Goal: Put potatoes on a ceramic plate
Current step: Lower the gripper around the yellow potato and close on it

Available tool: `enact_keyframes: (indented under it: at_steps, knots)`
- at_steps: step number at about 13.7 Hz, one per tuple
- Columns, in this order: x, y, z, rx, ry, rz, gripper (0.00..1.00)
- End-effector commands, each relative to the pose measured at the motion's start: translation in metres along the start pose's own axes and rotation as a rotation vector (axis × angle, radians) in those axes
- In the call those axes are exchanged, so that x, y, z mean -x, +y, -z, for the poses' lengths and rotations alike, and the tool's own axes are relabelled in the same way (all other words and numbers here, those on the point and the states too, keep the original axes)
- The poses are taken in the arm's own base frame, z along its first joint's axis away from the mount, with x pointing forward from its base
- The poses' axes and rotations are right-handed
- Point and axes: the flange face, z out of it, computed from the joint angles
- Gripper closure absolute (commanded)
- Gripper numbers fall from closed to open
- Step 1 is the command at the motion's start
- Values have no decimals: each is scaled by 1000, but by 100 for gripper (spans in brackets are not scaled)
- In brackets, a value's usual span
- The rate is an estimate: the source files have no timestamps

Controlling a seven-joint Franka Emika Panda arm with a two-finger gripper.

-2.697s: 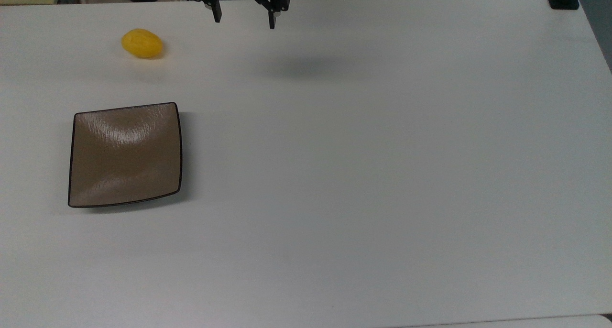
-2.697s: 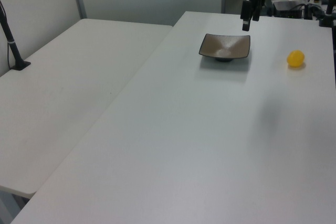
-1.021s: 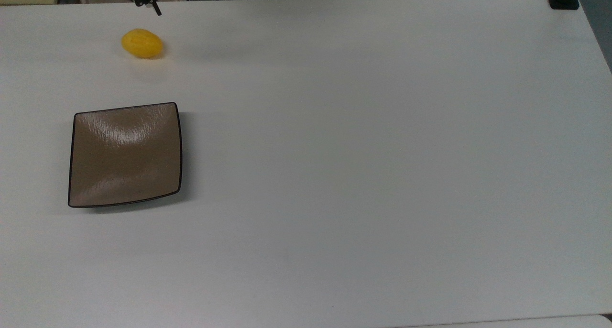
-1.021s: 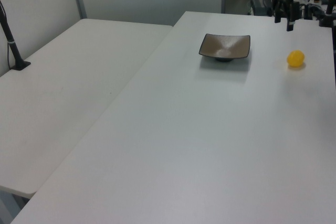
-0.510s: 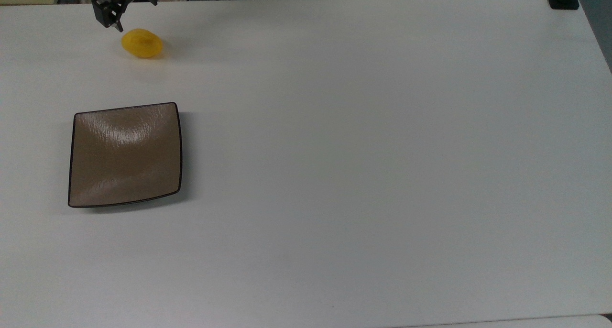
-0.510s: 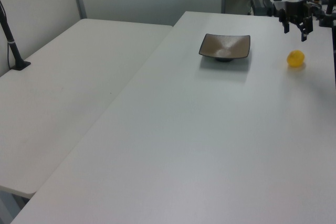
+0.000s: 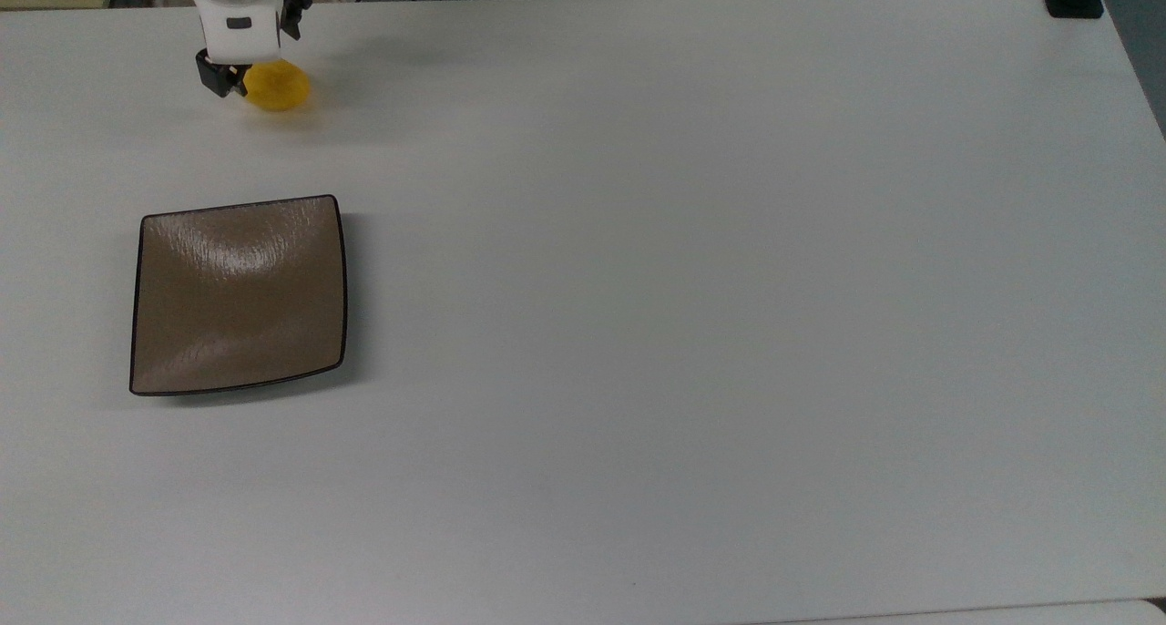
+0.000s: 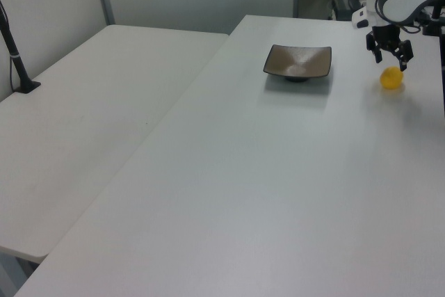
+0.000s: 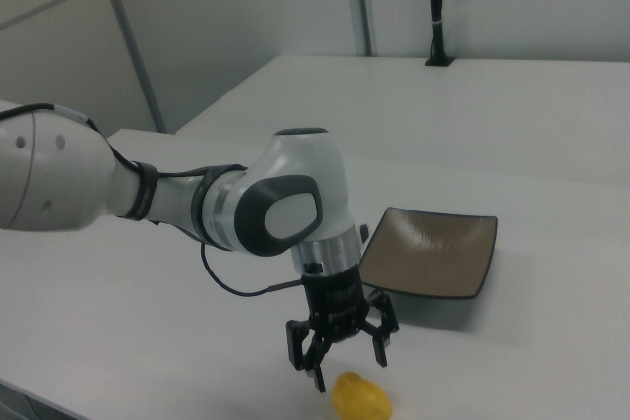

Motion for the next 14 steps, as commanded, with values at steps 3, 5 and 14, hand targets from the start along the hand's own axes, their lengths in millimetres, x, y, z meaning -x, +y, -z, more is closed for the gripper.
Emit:
enact_keyframes:
  at_steps: [3,5,14]
  knots:
    - [-9,5,-31,-25,-30,58,0]
    - [-10,6,-38,-33,-40,67,0]
    - [-10,10,-38,-22,-76,84,36]
